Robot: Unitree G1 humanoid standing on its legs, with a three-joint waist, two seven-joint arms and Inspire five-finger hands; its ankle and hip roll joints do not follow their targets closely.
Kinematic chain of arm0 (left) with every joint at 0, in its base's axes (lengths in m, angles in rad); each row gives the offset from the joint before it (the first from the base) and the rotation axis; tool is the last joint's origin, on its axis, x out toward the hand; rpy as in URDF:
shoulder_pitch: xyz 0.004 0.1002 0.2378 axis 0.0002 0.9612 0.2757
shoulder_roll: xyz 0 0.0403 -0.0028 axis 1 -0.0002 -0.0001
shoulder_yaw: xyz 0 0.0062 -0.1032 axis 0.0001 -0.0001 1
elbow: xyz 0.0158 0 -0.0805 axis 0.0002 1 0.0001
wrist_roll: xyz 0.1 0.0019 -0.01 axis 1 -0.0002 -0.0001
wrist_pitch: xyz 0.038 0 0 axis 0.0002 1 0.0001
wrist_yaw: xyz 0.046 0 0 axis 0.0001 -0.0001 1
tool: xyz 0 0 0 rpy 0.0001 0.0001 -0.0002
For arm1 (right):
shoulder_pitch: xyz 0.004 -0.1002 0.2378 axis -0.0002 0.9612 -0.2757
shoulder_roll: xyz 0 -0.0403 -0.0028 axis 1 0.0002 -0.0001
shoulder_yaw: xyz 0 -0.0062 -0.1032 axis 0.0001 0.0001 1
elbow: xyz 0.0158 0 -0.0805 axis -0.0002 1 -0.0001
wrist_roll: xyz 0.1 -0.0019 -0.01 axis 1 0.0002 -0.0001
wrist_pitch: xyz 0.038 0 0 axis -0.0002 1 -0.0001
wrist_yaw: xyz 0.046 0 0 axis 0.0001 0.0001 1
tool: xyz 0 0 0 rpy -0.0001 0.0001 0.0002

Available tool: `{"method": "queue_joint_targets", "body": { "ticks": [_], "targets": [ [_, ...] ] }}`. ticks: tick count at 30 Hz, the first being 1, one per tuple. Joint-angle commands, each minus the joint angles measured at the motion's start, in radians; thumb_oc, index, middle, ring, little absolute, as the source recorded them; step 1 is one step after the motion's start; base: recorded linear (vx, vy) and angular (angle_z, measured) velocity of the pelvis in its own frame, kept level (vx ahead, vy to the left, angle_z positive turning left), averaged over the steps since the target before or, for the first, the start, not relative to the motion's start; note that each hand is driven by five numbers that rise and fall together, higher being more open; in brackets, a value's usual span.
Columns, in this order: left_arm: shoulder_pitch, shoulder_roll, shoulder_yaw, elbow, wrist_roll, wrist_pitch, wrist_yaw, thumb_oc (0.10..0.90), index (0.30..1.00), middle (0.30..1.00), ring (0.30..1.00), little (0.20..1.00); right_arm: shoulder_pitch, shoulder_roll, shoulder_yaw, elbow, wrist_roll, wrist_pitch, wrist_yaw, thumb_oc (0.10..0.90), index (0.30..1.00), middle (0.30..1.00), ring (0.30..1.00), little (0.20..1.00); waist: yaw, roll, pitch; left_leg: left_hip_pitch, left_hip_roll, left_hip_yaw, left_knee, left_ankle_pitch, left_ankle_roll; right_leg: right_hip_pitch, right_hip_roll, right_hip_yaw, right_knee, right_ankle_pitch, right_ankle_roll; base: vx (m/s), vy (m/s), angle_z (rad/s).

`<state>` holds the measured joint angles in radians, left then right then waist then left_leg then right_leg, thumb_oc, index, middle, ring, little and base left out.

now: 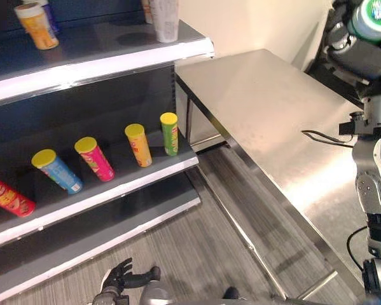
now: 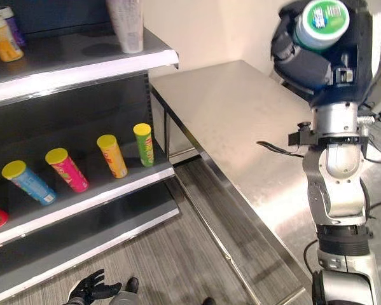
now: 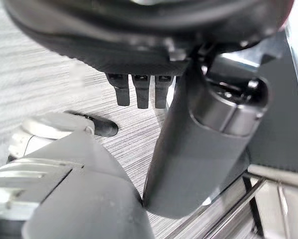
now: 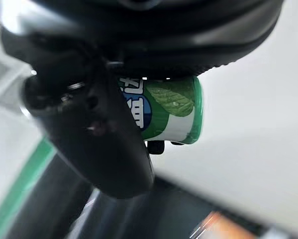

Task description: Put the goods on the table back onto the shelves and tidy them up.

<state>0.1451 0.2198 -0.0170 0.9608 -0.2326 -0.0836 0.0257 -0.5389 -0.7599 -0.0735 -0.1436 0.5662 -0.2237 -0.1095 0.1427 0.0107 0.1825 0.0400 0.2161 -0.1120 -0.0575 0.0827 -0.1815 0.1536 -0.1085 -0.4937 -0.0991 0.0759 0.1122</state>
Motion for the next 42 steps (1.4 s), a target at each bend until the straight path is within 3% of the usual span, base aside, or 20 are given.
{"method": "queue_joint_targets", "body": {
  "ticks": [1,2,3,4,5,8,10,12,14,20,22,24,26,29,31,35,42],
  "targets": [
    [-0.030,0.097,-0.037,0.018,-0.008,-0.019,0.025,0.800,0.900,0.900,0.900,0.900,-0.124,-0.109,-0.005,-0.072,0.063,-0.094,0.028,0.400,0.300,0.300,0.300,0.300,0.002,-0.061,-0.011,-0.071,0.058,0.155,0.032,0.077,-0.049,0.076,0.045,-0.018,0.012,-0.221,-0.047,-0.10,-0.015,0.82],
    [-0.029,0.097,-0.036,0.015,-0.010,-0.016,0.022,0.800,0.900,0.900,0.900,0.900,-0.131,-0.128,0.009,-0.073,0.068,-0.089,0.033,0.400,0.300,0.300,0.300,0.300,-0.011,-0.070,-0.009,-0.072,0.079,0.250,0.046,0.073,-0.026,0.072,0.037,-0.043,0.012,-0.216,-0.048,-0.20,-0.060,0.99],
    [-0.025,0.101,-0.032,0.032,0.005,-0.011,0.013,0.800,0.900,0.900,0.900,0.900,-0.139,-0.130,0.031,-0.067,0.078,-0.076,0.039,0.400,0.300,0.300,0.300,0.300,-0.022,-0.085,-0.011,-0.059,0.093,0.335,0.119,0.017,-0.010,0.069,0.026,-0.047,0.014,-0.224,-0.055,-0.19,-0.055,0.79],
    [-0.024,0.100,-0.030,0.032,0.006,-0.012,0.013,0.800,0.900,0.900,0.900,0.900,-0.141,-0.130,0.033,-0.066,0.079,-0.076,0.039,0.400,0.300,0.300,0.300,0.300,-0.022,-0.085,-0.011,-0.062,0.094,0.336,0.128,0.009,-0.010,0.070,0.025,-0.045,0.015,-0.224,-0.055,-0.23,-0.017,1.25],
    [-0.026,0.104,-0.025,0.049,0.015,-0.010,0.007,0.800,0.900,0.900,0.900,0.900,-0.143,-0.125,0.039,-0.064,0.085,-0.071,0.055,0.400,0.300,0.300,0.300,0.300,-0.030,-0.089,-0.015,-0.037,0.082,0.360,0.200,-0.056,-0.001,0.054,0.007,-0.068,0.021,-0.205,-0.059,-0.21,0.051,1.04],
    [-0.041,0.109,-0.033,0.057,0.033,-0.009,-0.001,0.800,0.900,0.900,0.900,0.900,-0.155,-0.133,0.055,-0.063,0.089,-0.060,0.078,0.400,0.300,0.300,0.300,0.300,-0.048,-0.092,-0.034,0.014,0.063,0.366,0.272,-0.131,-0.001,0.019,-0.024,-0.109,0.041,-0.181,-0.061,-0.20,0.099,0.38],
    [-0.052,0.107,-0.060,0.057,0.060,-0.011,-0.005,0.800,0.900,0.900,0.900,0.900,-0.175,-0.143,0.063,-0.053,0.092,-0.046,0.091,0.400,0.300,0.300,0.300,0.300,-0.074,-0.079,-0.053,0.056,0.037,0.379,0.235,-0.175,0.001,0.000,-0.045,-0.147,0.053,-0.159,-0.048,-0.13,0.207,1.04],
    [-0.059,0.101,-0.078,0.056,0.081,-0.009,-0.012,0.800,0.900,0.900,0.900,0.900,-0.204,-0.143,0.094,-0.024,0.093,-0.037,0.092,0.400,0.300,0.300,0.300,0.300,-0.095,-0.052,-0.081,0.107,0.023,0.429,0.111,-0.163,0.011,-0.018,-0.062,-0.167,0.062,-0.129,-0.023,-0.09,0.304,0.72],
    [-0.069,0.104,-0.098,0.035,0.093,-0.012,-0.014,0.800,0.900,0.900,0.900,0.900,-0.217,-0.127,0.112,-0.009,0.096,-0.030,0.095,0.400,0.300,0.300,0.300,0.300,-0.095,-0.038,-0.092,0.126,-0.008,0.409,0.030,-0.149,0.021,-0.041,-0.093,-0.170,0.077,-0.093,0.000,-0.05,0.338,0.32],
    [-0.094,0.122,-0.091,0.023,0.104,-0.013,-0.004,0.800,0.900,0.900,0.900,0.900,-0.273,-0.114,0.163,0.009,0.007,0.000,0.070,0.400,0.300,0.300,0.300,0.300,-0.084,-0.034,-0.090,0.125,-0.112,0.392,-0.029,-0.164,0.089,-0.077,-0.207,-0.152,0.192,-0.056,0.057,-0.03,0.286,0.04],
    [-0.101,0.132,-0.092,0.031,0.115,-0.015,0.007,0.800,0.900,0.900,0.900,0.900,-0.285,-0.115,0.184,0.003,-0.014,0.012,0.067,0.400,0.300,0.300,0.300,0.300,-0.094,-0.039,-0.071,0.127,-0.139,0.362,-0.030,-0.174,0.110,-0.103,-0.250,-0.101,0.281,-0.044,0.081,-0.03,0.190,0.20],
    [-0.107,0.144,-0.092,0.034,0.108,-0.015,0.016,0.800,0.900,0.900,0.900,0.900,-0.301,-0.115,0.212,0.000,-0.025,0.021,0.068,0.400,0.300,0.300,0.300,0.300,-0.117,-0.044,-0.049,0.112,-0.149,0.333,-0.030,-0.150,0.130,-0.155,-0.240,0.033,0.354,-0.022,0.082,-0.12,0.105,0.31],
    [-0.101,0.150,-0.083,0.036,0.091,-0.016,0.020,0.800,0.900,0.900,0.900,0.900,-0.334,-0.111,0.241,0.009,-0.025,0.020,0.068,0.400,0.300,0.300,0.300,0.300,-0.115,-0.041,-0.049,0.102,-0.147,0.314,-0.030,-0.141,0.135,-0.171,-0.203,0.140,0.377,-0.041,0.084,-0.06,0.026,0.54],
    [-0.112,0.153,-0.088,0.051,0.078,-0.019,0.028,0.800,0.900,0.900,0.900,0.900,-0.368,-0.140,0.272,0.039,-0.048,0.009,0.053,0.400,0.300,0.300,0.300,0.300,-0.106,-0.060,-0.065,0.070,-0.150,0.270,-0.030,-0.135,0.128,-0.131,-0.118,0.212,0.224,-0.113,0.052,0.04,-0.066,0.07],
    [-0.100,0.153,-0.086,0.058,0.071,-0.014,0.027,0.800,0.900,0.900,0.900,0.900,-0.408,-0.144,0.295,0.073,-0.076,0.022,0.042,0.400,0.300,0.300,0.300,0.300,-0.091,-0.077,-0.080,0.057,-0.161,0.240,-0.030,-0.128,0.124,-0.082,-0.093,0.218,0.126,-0.110,0.049,0.04,-0.088,0.37],
    [-0.076,0.127,-0.074,0.078,0.056,-0.013,0.030,0.800,0.900,0.900,0.900,0.900,-0.441,-0.114,0.328,0.126,-0.069,0.020,0.029,0.400,0.300,0.300,0.300,0.300,-0.065,-0.083,-0.115,0.044,-0.156,0.229,-0.030,-0.121,0.113,-0.041,-0.075,0.186,0.029,-0.071,0.057,0.08,-0.069,0.32],
    [-0.057,0.108,-0.083,0.098,0.051,-0.004,0.032,0.800,0.900,0.900,0.900,0.900,-0.478,-0.102,0.343,0.190,-0.081,0.025,0.010,0.400,0.300,0.300,0.300,0.300,-0.032,-0.090,-0.120,0.041,-0.148,0.189,-0.030,-0.113,0.096,-0.004,-0.071,0.115,0.012,-0.084,0.050,0.06,-0.068,0.24]
  ]
}}
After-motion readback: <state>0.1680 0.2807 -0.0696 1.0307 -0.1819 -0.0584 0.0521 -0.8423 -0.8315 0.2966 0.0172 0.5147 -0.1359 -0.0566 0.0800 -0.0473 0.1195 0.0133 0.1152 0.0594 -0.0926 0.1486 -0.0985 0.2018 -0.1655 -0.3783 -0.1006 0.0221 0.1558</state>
